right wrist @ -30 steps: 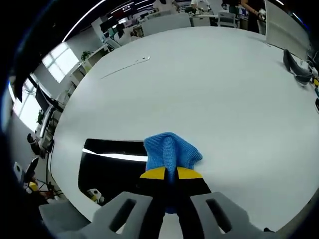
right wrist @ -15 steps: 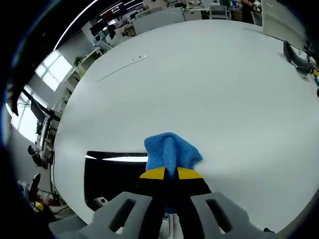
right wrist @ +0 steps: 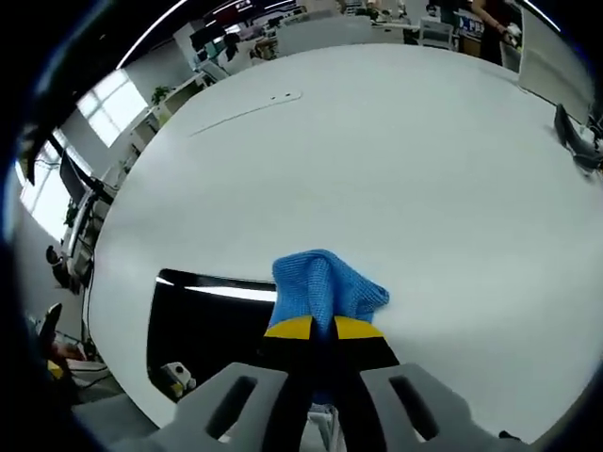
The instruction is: Wipe the mirror surface with the cleaning cloth until all visible marks leave the cleaned area.
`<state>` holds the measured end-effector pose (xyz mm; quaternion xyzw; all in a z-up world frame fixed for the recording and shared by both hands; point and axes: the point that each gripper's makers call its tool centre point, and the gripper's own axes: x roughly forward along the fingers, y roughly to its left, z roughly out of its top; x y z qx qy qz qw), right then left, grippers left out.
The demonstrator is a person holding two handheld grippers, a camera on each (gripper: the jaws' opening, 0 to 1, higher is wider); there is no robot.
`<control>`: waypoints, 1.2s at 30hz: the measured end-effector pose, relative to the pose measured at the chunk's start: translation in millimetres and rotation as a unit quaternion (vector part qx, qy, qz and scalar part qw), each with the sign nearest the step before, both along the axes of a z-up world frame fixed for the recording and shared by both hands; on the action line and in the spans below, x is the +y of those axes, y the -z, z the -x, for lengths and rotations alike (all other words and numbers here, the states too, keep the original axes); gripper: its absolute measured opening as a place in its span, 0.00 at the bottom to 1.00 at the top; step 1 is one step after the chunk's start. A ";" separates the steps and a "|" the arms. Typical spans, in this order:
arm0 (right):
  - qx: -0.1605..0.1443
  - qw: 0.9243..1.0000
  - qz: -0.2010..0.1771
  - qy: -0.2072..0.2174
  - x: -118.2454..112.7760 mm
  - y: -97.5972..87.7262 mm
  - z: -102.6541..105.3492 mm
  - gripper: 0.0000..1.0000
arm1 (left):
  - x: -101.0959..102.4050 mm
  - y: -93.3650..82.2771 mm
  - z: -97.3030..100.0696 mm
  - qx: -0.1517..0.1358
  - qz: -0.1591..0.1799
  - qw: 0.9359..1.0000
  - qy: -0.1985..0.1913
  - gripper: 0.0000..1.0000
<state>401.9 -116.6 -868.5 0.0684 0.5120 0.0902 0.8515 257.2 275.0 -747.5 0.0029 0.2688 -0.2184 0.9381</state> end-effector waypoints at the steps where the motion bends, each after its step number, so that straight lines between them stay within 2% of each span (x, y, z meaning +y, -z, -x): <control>1: 0.000 1.000 0.003 0.000 -1.4 -0.3 0.1 0.01 | -0.2 0.3 -0.2 0.000 0.001 1.000 -0.001 0.99; 11: -0.003 1.000 0.001 0.011 2.6 -1.2 -0.6 0.01 | -6.6 1.1 0.1 0.002 0.003 1.000 0.002 0.99; 12: -0.004 1.000 0.014 0.004 2.0 -1.7 -0.3 0.01 | -6.7 1.8 0.2 0.002 0.003 1.000 0.002 0.99; 22: 0.014 1.000 -0.003 0.006 21.3 -1.2 -0.9 0.00 | -5.8 0.8 -2.3 -0.001 0.004 1.000 0.002 0.99; 29: 0.021 1.000 -0.012 -0.007 39.1 0.9 -2.2 0.00 | -8.0 3.1 -3.3 0.002 0.001 1.000 0.010 0.99; 36: 0.021 1.000 0.006 -0.006 42.0 1.4 -3.4 0.00 | -11.6 3.9 -4.1 0.004 -0.001 1.000 0.019 0.99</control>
